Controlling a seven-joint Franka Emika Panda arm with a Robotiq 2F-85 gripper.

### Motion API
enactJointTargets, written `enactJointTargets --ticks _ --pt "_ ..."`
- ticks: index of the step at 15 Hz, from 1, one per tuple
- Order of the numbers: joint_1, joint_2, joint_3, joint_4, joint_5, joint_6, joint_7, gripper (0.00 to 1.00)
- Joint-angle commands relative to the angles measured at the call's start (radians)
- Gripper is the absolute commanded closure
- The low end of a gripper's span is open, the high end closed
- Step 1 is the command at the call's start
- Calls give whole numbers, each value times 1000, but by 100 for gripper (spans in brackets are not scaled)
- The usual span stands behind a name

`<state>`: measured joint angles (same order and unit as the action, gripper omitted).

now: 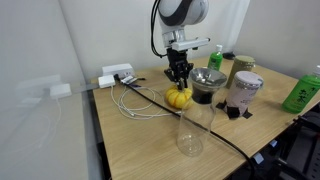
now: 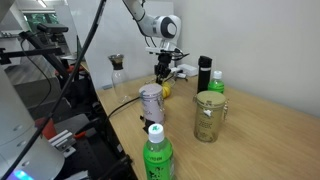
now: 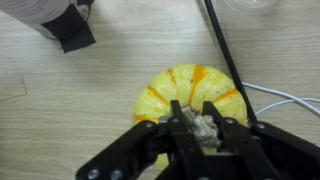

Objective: Move the yellow object to the right.

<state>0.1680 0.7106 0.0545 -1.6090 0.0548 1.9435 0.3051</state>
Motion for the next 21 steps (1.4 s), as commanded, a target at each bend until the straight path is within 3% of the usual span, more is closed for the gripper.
enactJointTargets --ticks 1,14,21 --pt "-5 -8 2 -1 30 -13 3 94" --pt "1 -22 16 2 75 -39 4 96" --pt "24 -71 2 15 39 -68 27 96"
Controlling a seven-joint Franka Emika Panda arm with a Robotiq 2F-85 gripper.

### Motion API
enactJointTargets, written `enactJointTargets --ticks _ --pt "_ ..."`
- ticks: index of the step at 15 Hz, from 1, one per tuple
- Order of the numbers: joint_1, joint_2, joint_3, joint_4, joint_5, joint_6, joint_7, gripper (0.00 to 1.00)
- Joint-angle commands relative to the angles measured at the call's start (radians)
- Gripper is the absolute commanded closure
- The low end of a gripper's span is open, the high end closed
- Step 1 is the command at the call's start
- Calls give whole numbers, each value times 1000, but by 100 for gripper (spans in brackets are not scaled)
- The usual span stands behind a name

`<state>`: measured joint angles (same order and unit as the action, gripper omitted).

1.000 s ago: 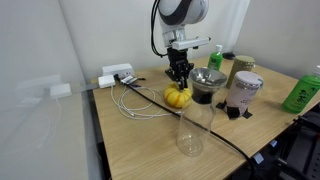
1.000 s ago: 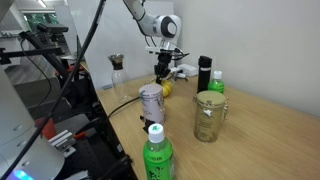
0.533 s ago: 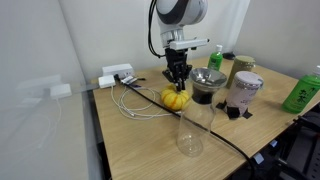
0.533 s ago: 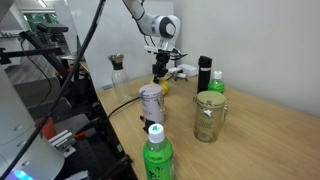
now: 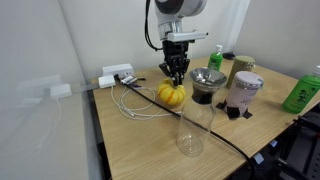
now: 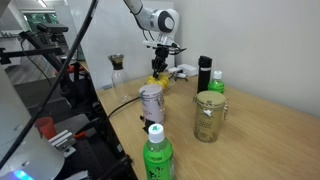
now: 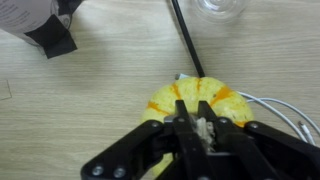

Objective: Move the yellow object to the right.

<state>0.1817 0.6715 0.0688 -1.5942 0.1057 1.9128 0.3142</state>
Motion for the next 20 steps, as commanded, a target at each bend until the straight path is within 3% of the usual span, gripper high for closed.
enactJointTargets --ticks 1,12,17,20 --pt "10 -40 -14 1 -15 -39 21 96" --pt "-37 -120 -102 -8 -20 -65 127 96" --pt "-57 -107 -132 -33 -2 -72 236 96" --pt "-56 -111 -146 -97 4 -11 326 96"
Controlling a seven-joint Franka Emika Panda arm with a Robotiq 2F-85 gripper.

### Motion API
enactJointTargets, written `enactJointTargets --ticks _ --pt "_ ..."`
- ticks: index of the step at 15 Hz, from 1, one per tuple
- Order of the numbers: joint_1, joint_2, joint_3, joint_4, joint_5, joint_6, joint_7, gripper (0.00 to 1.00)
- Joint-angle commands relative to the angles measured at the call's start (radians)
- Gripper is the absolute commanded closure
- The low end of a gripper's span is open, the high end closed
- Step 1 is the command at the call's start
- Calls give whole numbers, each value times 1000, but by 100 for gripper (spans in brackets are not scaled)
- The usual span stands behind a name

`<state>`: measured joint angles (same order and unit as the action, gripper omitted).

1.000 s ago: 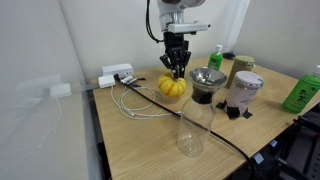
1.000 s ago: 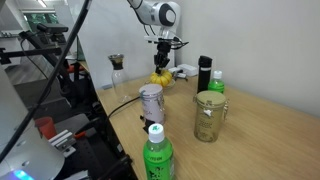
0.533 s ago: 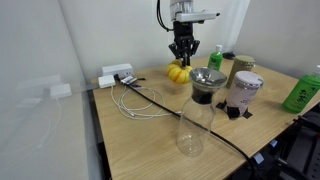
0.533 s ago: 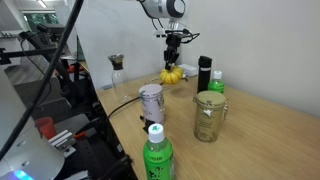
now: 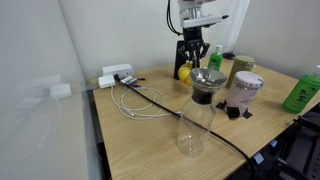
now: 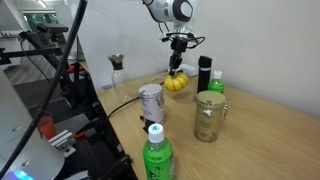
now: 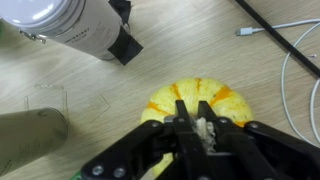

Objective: Move the yellow object to the right.

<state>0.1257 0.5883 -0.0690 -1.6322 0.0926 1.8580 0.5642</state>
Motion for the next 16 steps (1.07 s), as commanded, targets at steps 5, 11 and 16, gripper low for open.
enactJointTargets --ticks 5,11,16 --pt "-6 4 -3 -76 -5 82 130 82" --pt "-5 8 -3 -72 -5 82 130 82" --pt "-39 34 -8 -54 53 91 157 96"
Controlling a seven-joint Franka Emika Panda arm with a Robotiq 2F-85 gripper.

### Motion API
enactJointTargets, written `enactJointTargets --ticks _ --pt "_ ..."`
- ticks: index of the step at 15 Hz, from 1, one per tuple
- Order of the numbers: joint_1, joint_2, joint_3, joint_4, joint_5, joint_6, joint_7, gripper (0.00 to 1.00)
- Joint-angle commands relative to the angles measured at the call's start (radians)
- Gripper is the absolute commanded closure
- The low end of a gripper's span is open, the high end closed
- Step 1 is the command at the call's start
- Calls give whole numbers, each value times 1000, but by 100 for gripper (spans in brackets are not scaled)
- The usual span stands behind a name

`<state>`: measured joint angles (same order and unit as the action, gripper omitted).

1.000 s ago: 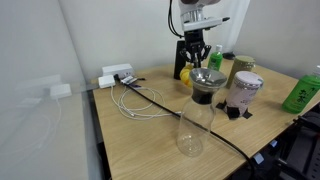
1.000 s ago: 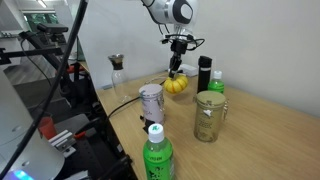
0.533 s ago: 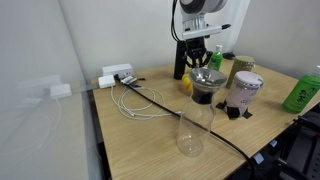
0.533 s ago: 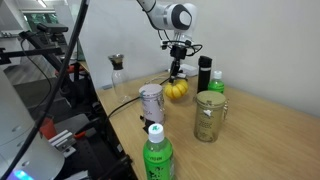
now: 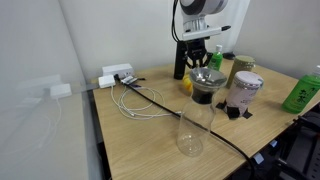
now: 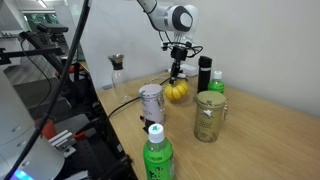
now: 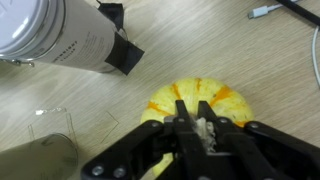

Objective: Move the yellow object to the right.

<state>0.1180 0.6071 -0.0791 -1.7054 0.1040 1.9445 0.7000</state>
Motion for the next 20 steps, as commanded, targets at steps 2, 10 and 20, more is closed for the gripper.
enactJointTargets --ticks 2,10,20 --pt "-55 31 -6 25 66 23 32 96" --pt "-127 86 -13 64 153 -8 39 96" --pt "-90 44 -36 10 116 142 127 16"
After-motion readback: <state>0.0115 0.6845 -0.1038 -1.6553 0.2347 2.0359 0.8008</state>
